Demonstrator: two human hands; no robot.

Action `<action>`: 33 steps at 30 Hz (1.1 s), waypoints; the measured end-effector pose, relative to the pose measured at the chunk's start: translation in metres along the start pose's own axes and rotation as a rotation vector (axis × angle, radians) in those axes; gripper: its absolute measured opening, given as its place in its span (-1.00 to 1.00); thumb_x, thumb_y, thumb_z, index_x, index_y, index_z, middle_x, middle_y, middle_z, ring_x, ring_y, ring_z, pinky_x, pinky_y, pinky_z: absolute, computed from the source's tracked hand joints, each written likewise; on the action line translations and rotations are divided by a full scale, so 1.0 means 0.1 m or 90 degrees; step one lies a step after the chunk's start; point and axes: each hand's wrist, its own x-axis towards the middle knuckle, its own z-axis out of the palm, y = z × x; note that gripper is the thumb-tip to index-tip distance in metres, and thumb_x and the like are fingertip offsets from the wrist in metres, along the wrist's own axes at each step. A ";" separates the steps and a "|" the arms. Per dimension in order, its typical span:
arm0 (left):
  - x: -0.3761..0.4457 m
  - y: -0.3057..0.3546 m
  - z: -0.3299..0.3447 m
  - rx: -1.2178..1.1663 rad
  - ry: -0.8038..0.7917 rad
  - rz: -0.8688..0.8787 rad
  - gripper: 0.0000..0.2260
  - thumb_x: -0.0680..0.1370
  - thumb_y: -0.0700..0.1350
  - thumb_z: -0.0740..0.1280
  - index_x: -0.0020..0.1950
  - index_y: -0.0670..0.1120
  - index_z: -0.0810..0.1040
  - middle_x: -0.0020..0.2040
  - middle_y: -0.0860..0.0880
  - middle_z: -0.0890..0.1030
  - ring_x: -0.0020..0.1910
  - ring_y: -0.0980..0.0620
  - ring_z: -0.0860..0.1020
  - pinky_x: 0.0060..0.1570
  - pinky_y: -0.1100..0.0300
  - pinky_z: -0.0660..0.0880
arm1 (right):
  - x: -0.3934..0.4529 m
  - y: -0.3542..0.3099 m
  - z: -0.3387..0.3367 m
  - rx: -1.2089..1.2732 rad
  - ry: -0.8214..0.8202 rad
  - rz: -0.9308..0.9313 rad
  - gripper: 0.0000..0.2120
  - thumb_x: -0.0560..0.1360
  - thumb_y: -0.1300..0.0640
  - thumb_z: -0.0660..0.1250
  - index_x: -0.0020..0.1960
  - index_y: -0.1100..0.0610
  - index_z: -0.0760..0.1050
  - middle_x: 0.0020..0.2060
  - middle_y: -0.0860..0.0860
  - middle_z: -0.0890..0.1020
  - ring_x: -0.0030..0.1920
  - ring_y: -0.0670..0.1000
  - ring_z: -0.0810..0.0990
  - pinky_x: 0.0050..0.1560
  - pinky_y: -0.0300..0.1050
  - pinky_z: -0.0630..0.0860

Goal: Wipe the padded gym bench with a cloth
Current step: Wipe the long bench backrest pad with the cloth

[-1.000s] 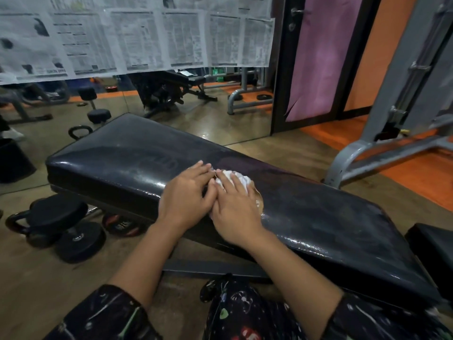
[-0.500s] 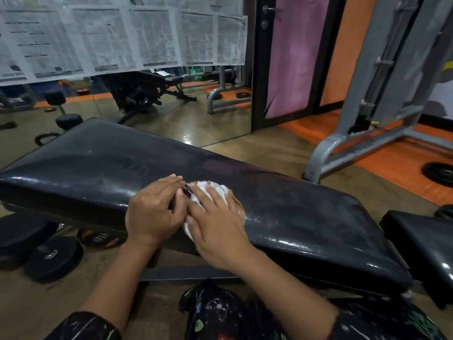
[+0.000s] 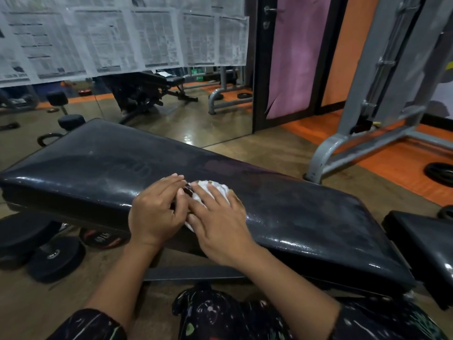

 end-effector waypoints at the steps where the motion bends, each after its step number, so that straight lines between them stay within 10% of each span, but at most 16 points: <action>1: 0.00 0.00 0.00 0.004 -0.003 0.000 -0.72 0.53 -0.16 0.20 0.00 -0.21 0.68 0.01 -0.11 0.69 0.06 -0.01 0.64 0.11 0.16 0.52 | -0.06 0.10 -0.03 -0.007 -0.006 0.001 -0.54 0.62 -0.11 -0.11 0.51 -0.23 0.07 0.55 -0.13 0.12 0.56 0.01 -0.01 0.50 0.13 -0.08; 8: 0.02 0.01 -0.03 0.050 -0.049 0.014 -0.72 0.53 -0.13 0.20 -0.04 -0.18 0.69 -0.04 -0.09 0.70 -0.02 -0.01 0.66 0.05 0.17 0.51 | 0.45 0.32 -0.08 -0.006 -0.070 0.138 -0.57 0.64 -0.10 -0.07 0.51 -0.23 0.10 0.55 -0.12 0.11 0.55 0.04 0.04 0.47 0.22 0.01; 14: -0.08 -0.10 -0.03 0.103 -0.088 0.105 -0.70 0.54 -0.10 0.20 0.10 -0.19 0.65 0.11 -0.13 0.66 0.12 -0.04 0.62 0.17 0.04 0.50 | -0.17 0.30 -0.07 -0.038 -0.025 0.002 -0.54 0.61 -0.17 -0.16 0.51 -0.27 0.00 0.55 -0.17 0.09 0.56 -0.02 -0.01 0.48 0.14 -0.01; 21: -0.23 -0.22 -0.02 0.210 -0.108 0.188 -0.61 0.60 -0.06 0.08 0.31 -0.19 0.52 0.30 -0.12 0.53 0.30 -0.06 0.50 0.30 0.01 0.38 | 0.23 0.42 -0.11 -0.048 -0.049 0.189 -0.54 0.62 -0.14 -0.14 0.52 -0.25 0.03 0.56 -0.13 0.08 0.55 0.01 0.00 0.46 0.22 0.01; 28: -0.24 -0.23 -0.01 0.220 -0.094 0.199 -0.60 0.59 -0.06 0.07 0.30 -0.20 0.52 0.30 -0.13 0.53 0.30 -0.06 0.50 0.30 0.02 0.37 | -0.24 0.15 -0.02 -0.055 -0.005 0.024 -0.54 0.62 -0.16 -0.16 0.52 -0.27 -0.05 0.56 -0.16 0.03 0.56 -0.01 -0.08 0.50 0.14 -0.13; 33: -0.25 -0.17 -0.01 0.213 -0.087 0.175 -0.60 0.59 -0.08 0.06 0.29 -0.19 0.53 0.30 -0.12 0.53 0.31 -0.04 0.49 0.31 0.02 0.36 | 0.02 0.48 -0.12 -0.065 -0.019 0.187 -0.44 0.52 -0.21 -0.27 0.50 -0.26 0.05 0.54 -0.18 0.12 0.54 0.00 0.06 0.46 0.15 0.06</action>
